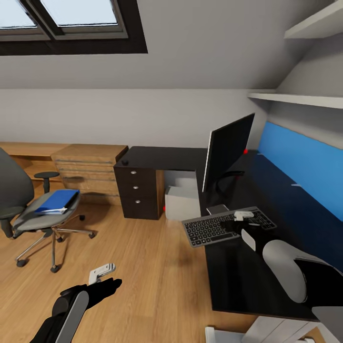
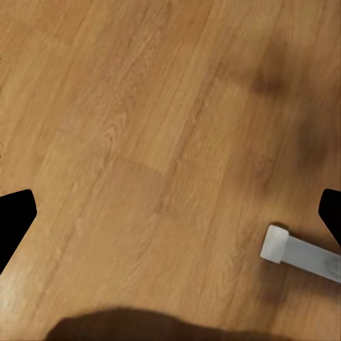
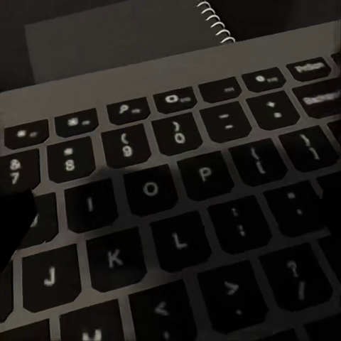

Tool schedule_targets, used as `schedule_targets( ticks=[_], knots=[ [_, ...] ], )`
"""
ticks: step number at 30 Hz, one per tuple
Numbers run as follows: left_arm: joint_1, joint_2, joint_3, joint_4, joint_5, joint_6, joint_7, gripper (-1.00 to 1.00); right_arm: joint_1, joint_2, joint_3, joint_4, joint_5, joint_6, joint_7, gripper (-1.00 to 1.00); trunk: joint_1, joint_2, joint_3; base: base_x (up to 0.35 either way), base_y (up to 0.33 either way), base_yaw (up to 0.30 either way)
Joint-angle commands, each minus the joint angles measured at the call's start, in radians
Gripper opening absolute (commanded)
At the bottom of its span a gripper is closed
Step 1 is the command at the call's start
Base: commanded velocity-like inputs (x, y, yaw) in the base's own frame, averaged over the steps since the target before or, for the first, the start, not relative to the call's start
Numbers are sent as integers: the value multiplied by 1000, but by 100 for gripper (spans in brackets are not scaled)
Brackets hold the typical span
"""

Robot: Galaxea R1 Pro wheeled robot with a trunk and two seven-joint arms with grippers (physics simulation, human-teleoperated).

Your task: In the bedroom, organize the workspace by keeping the computer under the desk, ensuring the monitor is on the desk, placing the keyboard on the desk next to the monitor, placing the mouse on the desk next to the keyboard, moving the folder from the swivel chair onto the desk next to the mouse, stacking the notebook on top of the folder with the pen on top of the notebook, and positioning the swivel chair next to the desk.

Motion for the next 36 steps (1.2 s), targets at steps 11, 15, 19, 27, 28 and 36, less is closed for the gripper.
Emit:
schedule_targets(
  ticks=[11,15,19,27,28,36],
  knots=[
    [-1,0,0,0,14,3,5,100,0,0,-9,-1,10,5,4,100,-4,7,2,0,0,0],
    [-1,0,0,0,15,3,5,100,0,0,-9,-1,10,5,4,100,-4,7,2,8,0,0],
    [-1,0,0,0,14,3,4,100,0,1,-9,-1,10,5,4,100,-4,7,2,210,0,0],
    [-1,0,0,2,15,3,4,100,0,0,-9,-3,10,3,4,100,-4,7,2,70,0,0],
    [-1,0,0,2,15,3,4,100,0,0,-9,-4,10,3,4,100,-4,7,2,22,0,0],
    [-1,0,-2,12,13,3,4,100,0,3,-9,-7,9,3,0,100,-4,7,2,128,0,0]
  ],
)
